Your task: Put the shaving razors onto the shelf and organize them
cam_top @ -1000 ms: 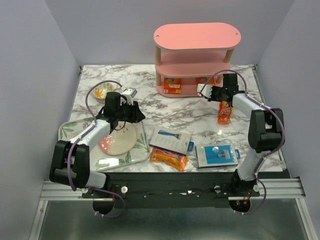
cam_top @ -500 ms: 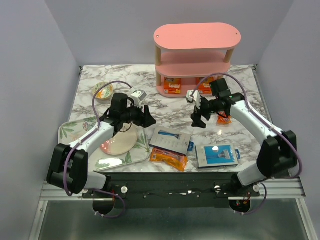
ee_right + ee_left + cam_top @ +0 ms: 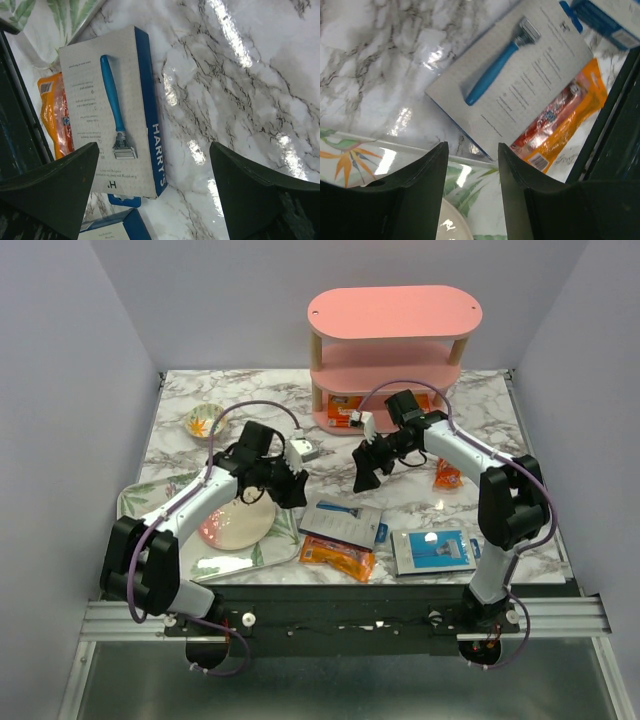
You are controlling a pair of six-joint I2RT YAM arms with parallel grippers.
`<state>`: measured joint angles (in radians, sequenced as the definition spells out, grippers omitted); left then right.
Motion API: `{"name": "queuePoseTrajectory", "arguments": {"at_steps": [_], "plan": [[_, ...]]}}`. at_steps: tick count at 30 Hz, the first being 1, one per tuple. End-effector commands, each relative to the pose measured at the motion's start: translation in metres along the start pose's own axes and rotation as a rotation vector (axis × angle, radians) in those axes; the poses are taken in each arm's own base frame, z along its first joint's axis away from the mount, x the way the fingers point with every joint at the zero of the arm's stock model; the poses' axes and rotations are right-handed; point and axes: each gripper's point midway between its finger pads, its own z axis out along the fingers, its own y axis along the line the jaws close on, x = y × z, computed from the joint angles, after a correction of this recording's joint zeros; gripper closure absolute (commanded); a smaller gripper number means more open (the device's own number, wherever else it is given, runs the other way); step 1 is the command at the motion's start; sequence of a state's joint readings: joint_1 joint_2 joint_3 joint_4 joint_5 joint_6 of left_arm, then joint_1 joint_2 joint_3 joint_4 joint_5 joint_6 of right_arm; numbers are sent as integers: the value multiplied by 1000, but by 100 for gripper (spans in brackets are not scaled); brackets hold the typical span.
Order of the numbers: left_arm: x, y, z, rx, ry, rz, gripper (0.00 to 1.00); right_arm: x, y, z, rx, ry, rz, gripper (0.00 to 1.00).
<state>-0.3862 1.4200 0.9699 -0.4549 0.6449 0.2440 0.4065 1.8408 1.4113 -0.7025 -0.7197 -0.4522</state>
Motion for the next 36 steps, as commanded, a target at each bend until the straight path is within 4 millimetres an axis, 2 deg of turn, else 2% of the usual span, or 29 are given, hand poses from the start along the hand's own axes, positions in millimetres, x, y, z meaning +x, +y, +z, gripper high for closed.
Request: {"name": "queuePoseTrajectory", "arguments": {"at_steps": [1, 3, 4, 8, 9, 11, 12, 13, 18, 19, 23, 29, 32, 36], "plan": [[55, -34, -8, 122, 209, 268, 48, 11, 4, 8, -44, 25, 88, 0], [66, -37, -5, 113, 224, 281, 47, 11, 4, 9, -39, 24, 88, 0], [62, -36, -3, 96, 205, 296, 47, 12, 2, 9, -30, 29, 102, 0], [68, -30, 5, 43, 189, 334, 46, 17, 2, 9, -14, 44, 141, 0], [71, -23, 8, 9, 190, 356, 46, 21, 3, 9, -16, 54, 148, 0], [70, -22, 10, -27, 173, 390, 44, 27, 7, 8, -26, 70, 149, 0], [76, -22, 13, -34, 174, 391, 44, 35, 9, 10, -31, 86, 157, 0], [71, -18, 16, -62, 151, 416, 43, 40, 9, 11, -25, 99, 163, 0], [70, -24, 31, -98, 126, 431, 43, 58, 12, 16, -12, 123, 184, 0], [63, -23, 35, -114, 90, 428, 43, 64, 15, 17, -14, 126, 199, 0], [54, -14, 43, -204, 61, 459, 43, 71, 16, 18, -1, 123, 210, 0], [59, -3, 59, -236, 92, 503, 42, 71, 30, 19, -68, 96, 226, 0], [56, -3, 60, -233, 103, 503, 42, 69, 41, 21, -143, 82, 232, 0], [44, 2, 61, -263, 99, 475, 42, 77, 35, 27, -124, 105, 247, 0]]}}
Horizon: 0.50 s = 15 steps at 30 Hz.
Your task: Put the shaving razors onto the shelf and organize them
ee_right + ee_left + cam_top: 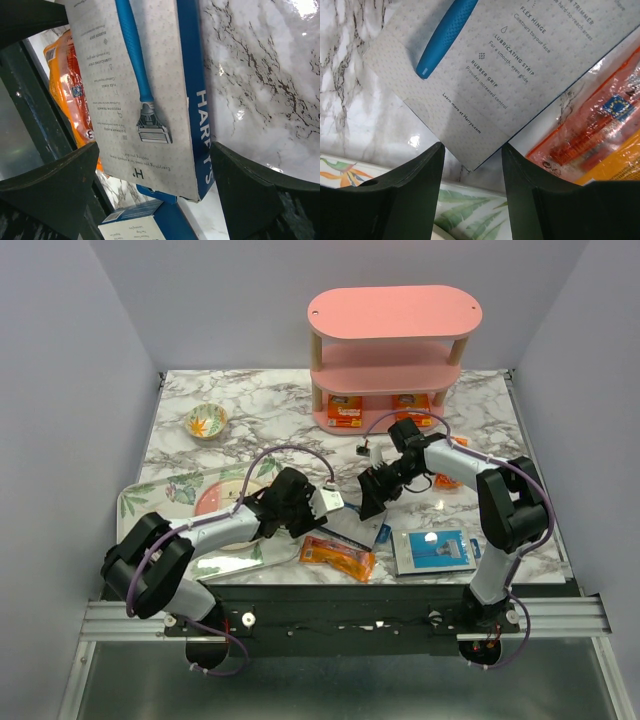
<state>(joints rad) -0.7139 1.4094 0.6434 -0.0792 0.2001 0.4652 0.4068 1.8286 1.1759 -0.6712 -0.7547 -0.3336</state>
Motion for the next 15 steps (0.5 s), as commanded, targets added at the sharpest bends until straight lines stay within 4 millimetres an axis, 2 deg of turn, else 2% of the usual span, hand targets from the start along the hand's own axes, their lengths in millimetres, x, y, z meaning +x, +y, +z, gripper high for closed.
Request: {"name": "queuePoseTrajectory", "arguments": {"at_steps": [1, 4, 9, 11, 12, 15], "plan": [[-21, 23, 1, -83, -20, -15, 42, 6, -6, 7, 26, 12, 22, 0], [-30, 30, 3, -90, -28, -13, 42, 8, -25, 2, 159, 18, 42, 0], [-49, 37, 14, -81, -57, -54, 42, 12, -25, -4, 198, 9, 73, 0], [-62, 54, 23, -113, -41, -91, 42, 10, -26, -9, 230, -13, 76, 0], [-58, 57, 30, -120, -17, -114, 42, 8, -28, -11, 248, -19, 73, 0], [-72, 77, 33, -168, -47, -186, 42, 6, -34, -18, 291, -23, 67, 0]]}}
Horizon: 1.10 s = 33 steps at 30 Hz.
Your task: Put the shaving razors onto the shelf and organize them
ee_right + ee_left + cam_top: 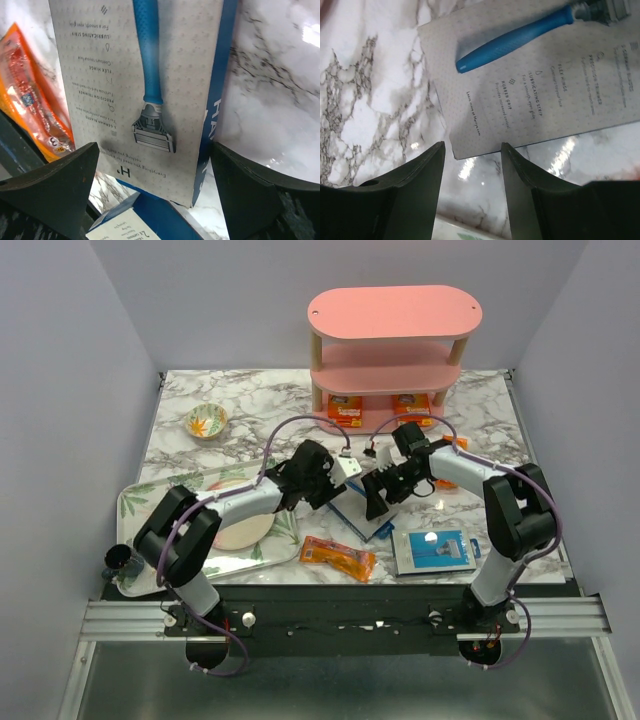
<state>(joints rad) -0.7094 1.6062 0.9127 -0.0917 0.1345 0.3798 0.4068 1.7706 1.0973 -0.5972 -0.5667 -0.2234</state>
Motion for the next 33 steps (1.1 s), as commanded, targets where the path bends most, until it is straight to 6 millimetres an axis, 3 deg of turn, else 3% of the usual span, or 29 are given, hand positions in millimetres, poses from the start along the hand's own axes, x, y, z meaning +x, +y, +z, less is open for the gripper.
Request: {"name": "queuePoseTrajectory", "arguments": {"at_steps": [1, 5, 6, 8, 9, 10, 11, 13, 18, 22, 28, 31, 33], "plan": [[-24, 30, 10, -92, -29, -115, 42, -10, -14, -13, 112, -41, -2, 0], [-42, 44, -11, -158, -38, -304, 38, -18, -29, -25, 179, -72, 39, 0], [-50, 48, -24, -174, -67, -349, 34, -19, -35, -28, 209, -79, 61, 0], [-45, 47, -34, -168, -81, -478, 29, -28, -37, -38, 237, -113, 67, 0], [-56, 37, -43, -98, -130, -567, 25, -33, -38, -44, 258, -129, 64, 0], [-54, 39, -47, -88, -142, -619, 19, -36, -37, -47, 263, -140, 59, 0], [-51, 36, -48, -71, -146, -658, 1, -38, -35, -50, 263, -151, 52, 0], [-55, 31, -54, -16, -176, -751, 1, -44, -34, -56, 295, -169, 33, 0], [-39, 41, -51, 39, -219, -988, 1, -40, -29, -46, 306, -104, 27, 0], [-41, 28, -39, 127, -289, -1131, 1, -38, -31, -39, 310, -84, 82, 0], [-16, 12, -20, 138, -230, -1257, 1, -21, -36, -25, 310, -50, 146, 1], [-11, 7, -10, 167, -225, -1305, 1, -11, -28, -12, 241, -31, 169, 10], [-9, 5, -1, 175, -213, -1320, 1, -5, -25, -5, 207, -12, 186, 21]]}}
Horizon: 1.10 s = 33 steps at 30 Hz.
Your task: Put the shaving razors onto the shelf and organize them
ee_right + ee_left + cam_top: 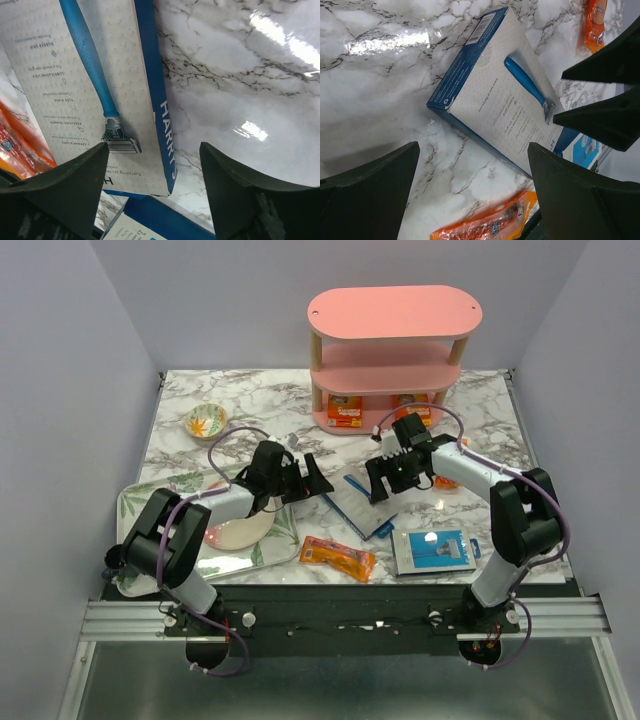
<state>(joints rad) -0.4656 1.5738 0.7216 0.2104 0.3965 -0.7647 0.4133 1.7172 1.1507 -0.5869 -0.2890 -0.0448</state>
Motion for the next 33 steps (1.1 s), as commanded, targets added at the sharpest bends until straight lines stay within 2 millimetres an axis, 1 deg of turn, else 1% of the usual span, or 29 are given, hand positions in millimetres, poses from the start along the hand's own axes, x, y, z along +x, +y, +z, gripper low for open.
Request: {"name": "queuePoseTrajectory", "arguments": {"at_steps": [1, 2, 3, 4, 5, 7, 8, 11, 13, 14, 15, 19, 20, 21, 23, 26, 28, 33], "plan": [[2, -9, 17, 63, 11, -67, 2, 27, 11, 21, -82, 81, 60, 26], [2, -11, 20, 63, 21, -69, 1, 29, 12, 23, -93, 91, 61, 34], [6, -6, 25, 50, 38, -79, 1, 31, 15, 24, -123, 97, 65, 38], [8, -6, 27, 49, 49, -81, 1, 33, 16, 27, -140, 111, 78, 43], [9, -5, 29, 43, 55, -84, 1, 34, 17, 28, -155, 113, 86, 50], [12, -2, 32, 30, 64, -86, 1, 36, 17, 31, -195, 124, 112, 57], [14, 0, 32, 19, 64, -88, 1, 34, 17, 31, -208, 120, 118, 64], [16, 4, 29, 8, 53, -90, 2, 37, 12, 33, -272, 125, 197, 71], [18, 5, 28, 9, 51, -94, 1, 35, 8, 30, -344, 106, 254, 73], [21, 6, 27, 7, 55, -100, 1, 37, 6, 32, -368, 113, 284, 74], [22, 7, 27, 7, 57, -105, 1, 36, 3, 29, -399, 109, 350, 75], [29, 5, 32, 20, 84, -102, 1, 36, 0, 27, -477, 99, 450, 79], [31, 2, 34, 23, 94, -99, 2, 36, 1, 26, -491, 96, 466, 82], [35, 3, 36, 19, 107, -101, 2, 37, -1, 27, -479, 104, 509, 99], [43, 4, 36, 9, 127, -104, 1, 38, -1, 28, -487, 98, 547, 99], [46, 9, 33, -16, 116, -112, 2, 37, -1, 29, -480, 95, 592, 99], [43, 8, 28, -17, 96, -101, 2, 36, -2, 30, -475, 92, 597, 99], [50, 14, 26, -44, 98, -107, 1, 46, -12, 32, -423, 106, 653, 99]]}}
